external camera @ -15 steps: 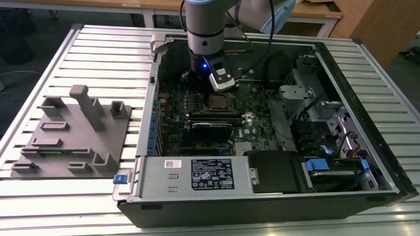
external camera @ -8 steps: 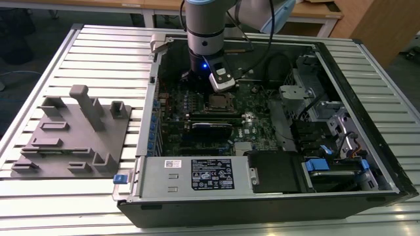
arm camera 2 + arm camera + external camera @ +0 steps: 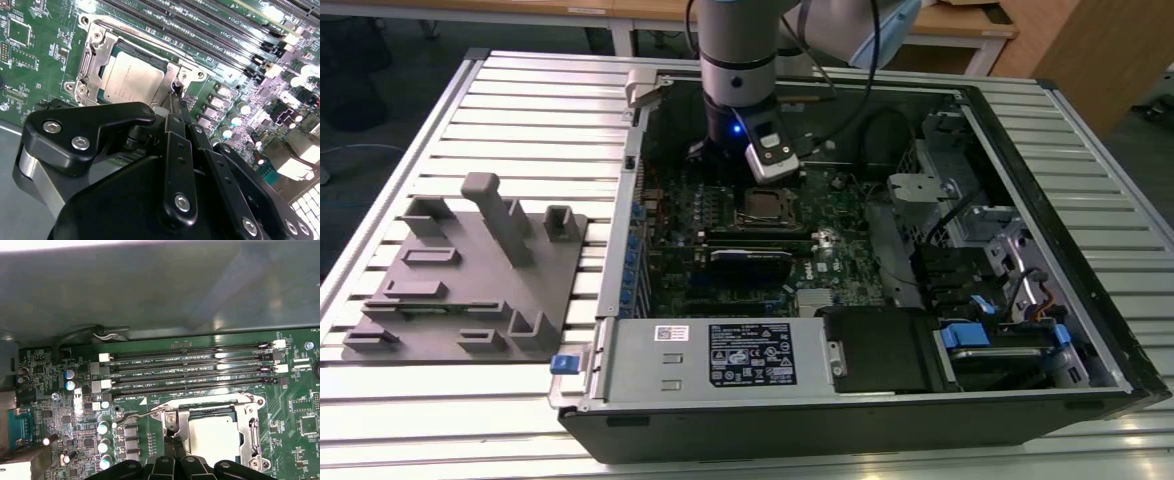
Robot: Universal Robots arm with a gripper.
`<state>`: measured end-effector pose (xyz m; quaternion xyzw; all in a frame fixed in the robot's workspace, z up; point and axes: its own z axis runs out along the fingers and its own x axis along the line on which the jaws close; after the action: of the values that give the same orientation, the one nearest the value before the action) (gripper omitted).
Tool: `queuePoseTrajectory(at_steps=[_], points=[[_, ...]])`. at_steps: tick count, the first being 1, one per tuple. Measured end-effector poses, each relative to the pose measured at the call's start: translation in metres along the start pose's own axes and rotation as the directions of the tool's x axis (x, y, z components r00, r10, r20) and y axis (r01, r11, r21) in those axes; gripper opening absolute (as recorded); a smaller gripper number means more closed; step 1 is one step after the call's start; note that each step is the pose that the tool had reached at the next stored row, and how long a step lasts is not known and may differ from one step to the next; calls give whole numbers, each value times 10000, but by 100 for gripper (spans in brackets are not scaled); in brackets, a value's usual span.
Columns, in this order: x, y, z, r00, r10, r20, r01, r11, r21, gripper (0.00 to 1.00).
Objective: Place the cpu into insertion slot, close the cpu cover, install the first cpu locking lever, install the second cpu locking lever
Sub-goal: 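Close the cpu cover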
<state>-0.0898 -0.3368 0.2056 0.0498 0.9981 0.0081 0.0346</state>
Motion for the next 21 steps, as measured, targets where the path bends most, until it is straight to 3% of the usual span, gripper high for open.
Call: queuePoseTrajectory(at_steps=[6, 11, 14, 21], points=[[-1, 0, -8, 10000, 0, 0, 0, 10000, -2, 10], [-5, 1, -76, 10000, 0, -1, 0, 10000, -1, 10], [-9, 2, -80, 10000, -2, 1, 2, 10000, -4, 10], [-170, 18, -69, 10000, 1, 0, -1, 10000, -2, 10]])
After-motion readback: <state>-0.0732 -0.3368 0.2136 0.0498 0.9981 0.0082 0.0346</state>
